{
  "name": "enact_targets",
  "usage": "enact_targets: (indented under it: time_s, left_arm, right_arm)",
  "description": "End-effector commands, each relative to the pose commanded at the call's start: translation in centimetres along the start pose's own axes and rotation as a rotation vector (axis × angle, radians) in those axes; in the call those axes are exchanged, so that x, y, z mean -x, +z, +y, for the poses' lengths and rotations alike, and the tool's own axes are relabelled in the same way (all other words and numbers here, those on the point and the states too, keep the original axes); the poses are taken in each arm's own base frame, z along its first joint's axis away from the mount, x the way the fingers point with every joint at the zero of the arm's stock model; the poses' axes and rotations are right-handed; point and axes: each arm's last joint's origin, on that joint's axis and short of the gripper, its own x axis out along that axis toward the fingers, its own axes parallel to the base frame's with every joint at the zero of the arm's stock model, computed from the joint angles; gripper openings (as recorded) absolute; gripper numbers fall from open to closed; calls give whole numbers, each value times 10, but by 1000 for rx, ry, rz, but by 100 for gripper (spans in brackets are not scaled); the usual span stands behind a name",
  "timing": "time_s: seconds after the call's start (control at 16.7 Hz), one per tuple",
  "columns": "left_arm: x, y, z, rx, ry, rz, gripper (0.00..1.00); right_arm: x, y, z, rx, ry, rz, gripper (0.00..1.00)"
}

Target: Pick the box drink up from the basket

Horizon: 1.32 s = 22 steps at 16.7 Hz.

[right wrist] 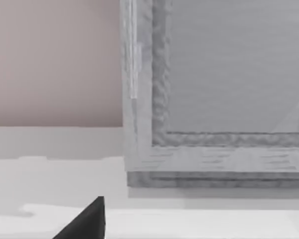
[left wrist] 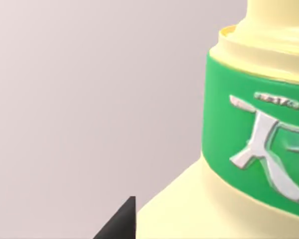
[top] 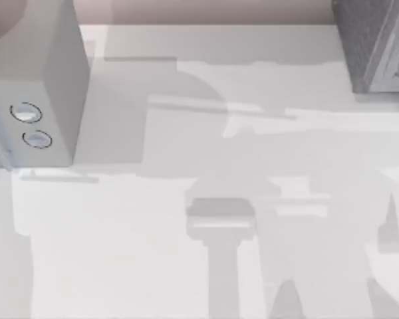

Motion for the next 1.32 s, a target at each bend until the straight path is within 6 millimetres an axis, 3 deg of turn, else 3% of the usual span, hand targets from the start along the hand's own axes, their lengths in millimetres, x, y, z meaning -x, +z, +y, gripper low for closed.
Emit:
enact_targets:
  time_s: [0.18, 0.3, 0.48, 0.66, 0.84, 1.02, 1.14, 1.32]
  left_arm:
    - [53, -20, -25, -6, 0, -10, 0]
    - [90, -45, -40, -8, 0, -14, 0]
    - [139, -98, -58, -11, 1, -14, 0]
    - [173, -160, -68, -12, 4, -15, 0]
    - [190, -219, -73, -12, 7, -16, 0]
    - [195, -262, -76, -10, 10, -17, 0]
    - [195, -277, -76, -9, 11, -19, 0]
    - [195, -281, -77, -9, 11, -20, 0]
  right_arm:
    - [0, 0, 0, 0, 0, 0, 100]
    - [0, 0, 0, 0, 0, 0, 100]
    - [0, 0, 0, 0, 0, 0, 100]
    - [0, 0, 0, 0, 0, 0, 100]
    - [0, 0, 0, 0, 0, 0, 100]
    - [0, 0, 0, 0, 0, 0, 100]
    - [0, 0, 0, 0, 0, 0, 100]
    - [0, 0, 0, 0, 0, 0, 100]
